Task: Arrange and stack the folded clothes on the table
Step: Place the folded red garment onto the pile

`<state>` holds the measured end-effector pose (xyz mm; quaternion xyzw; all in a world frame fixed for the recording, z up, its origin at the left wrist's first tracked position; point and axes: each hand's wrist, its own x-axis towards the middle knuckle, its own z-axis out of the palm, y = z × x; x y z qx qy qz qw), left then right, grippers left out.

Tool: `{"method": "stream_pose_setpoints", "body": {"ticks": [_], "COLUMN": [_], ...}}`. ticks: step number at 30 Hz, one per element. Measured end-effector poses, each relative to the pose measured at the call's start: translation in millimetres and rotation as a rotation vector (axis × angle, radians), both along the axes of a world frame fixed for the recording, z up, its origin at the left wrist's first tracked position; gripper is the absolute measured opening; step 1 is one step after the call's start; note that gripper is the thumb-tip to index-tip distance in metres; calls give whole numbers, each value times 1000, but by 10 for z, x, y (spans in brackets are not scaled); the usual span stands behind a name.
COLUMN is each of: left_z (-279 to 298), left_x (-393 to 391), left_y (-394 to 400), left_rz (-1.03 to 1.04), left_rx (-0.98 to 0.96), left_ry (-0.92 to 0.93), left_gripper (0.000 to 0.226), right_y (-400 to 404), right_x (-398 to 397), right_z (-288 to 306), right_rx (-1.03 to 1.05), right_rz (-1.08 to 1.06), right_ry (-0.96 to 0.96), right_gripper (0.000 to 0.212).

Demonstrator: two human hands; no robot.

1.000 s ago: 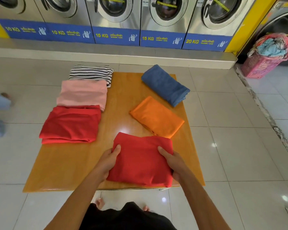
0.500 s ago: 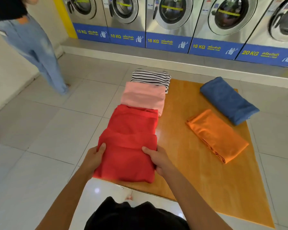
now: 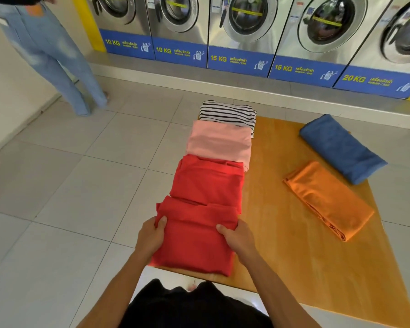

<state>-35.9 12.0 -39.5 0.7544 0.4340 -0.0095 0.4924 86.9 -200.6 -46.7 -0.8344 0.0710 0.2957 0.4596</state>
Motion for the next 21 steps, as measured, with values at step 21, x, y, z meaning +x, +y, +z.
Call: {"method": "stream_pose_setpoints", "body": {"ticks": [21], "left_z": [19], "left_x": [146], "left_y": [-217], "left_rz": [95], "left_rx": [188], "left_ry": [43], "left_gripper": [40], "right_y": [-28], "right_x": [-209], "right_z": [121], "right_rx": [-283], "right_rz": [-70], "right_ry": [-210], "right_gripper": [49]}}
